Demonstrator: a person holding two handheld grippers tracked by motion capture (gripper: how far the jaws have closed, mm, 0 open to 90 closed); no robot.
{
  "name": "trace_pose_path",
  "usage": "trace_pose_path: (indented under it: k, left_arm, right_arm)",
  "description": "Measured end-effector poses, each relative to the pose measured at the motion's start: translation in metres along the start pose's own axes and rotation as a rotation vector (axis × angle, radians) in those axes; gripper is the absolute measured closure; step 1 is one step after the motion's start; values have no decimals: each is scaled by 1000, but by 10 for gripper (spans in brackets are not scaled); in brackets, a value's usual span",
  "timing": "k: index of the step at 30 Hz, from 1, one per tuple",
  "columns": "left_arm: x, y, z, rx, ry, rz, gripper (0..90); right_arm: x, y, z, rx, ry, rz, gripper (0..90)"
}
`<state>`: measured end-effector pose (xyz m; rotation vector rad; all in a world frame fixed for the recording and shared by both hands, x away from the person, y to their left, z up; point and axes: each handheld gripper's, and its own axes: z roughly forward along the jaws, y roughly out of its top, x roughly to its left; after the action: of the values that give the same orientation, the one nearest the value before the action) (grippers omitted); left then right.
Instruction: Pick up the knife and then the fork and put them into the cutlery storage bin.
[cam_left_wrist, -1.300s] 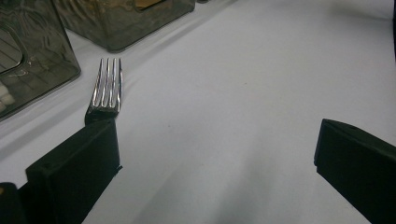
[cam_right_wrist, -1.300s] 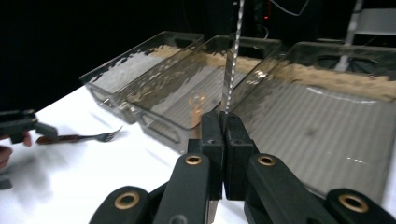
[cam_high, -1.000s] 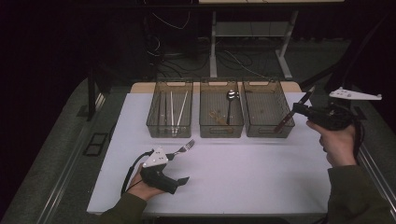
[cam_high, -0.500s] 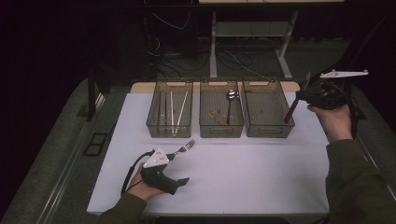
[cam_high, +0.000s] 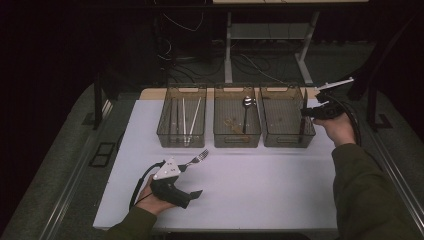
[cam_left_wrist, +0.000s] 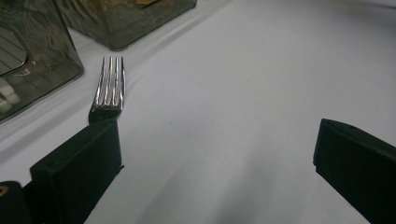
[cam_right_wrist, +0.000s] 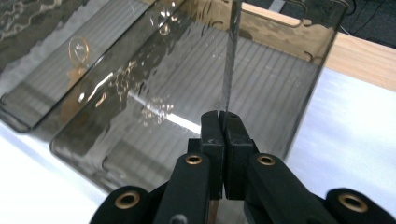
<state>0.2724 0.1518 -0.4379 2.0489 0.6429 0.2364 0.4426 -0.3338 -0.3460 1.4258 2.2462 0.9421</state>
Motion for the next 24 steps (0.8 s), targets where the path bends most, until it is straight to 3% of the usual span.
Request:
trace_pose_path:
  k: [10, 14, 21, 24]
  left_arm:
    - [0, 0, 1, -6, -3, -10, 0]
    - [0, 0, 1, -9, -5, -10, 0]
    - [0, 0, 1, 0, -6, -10, 0]
    - [1, 1, 0, 6, 0, -11, 5]
  right_arm:
    - [3, 2, 30, -11, 4, 24, 884]
    - [4, -1, 40, 10, -12, 33, 777]
    - [3, -12, 33, -73, 50, 66, 613]
    - [6, -17, 22, -128, 78, 88, 482]
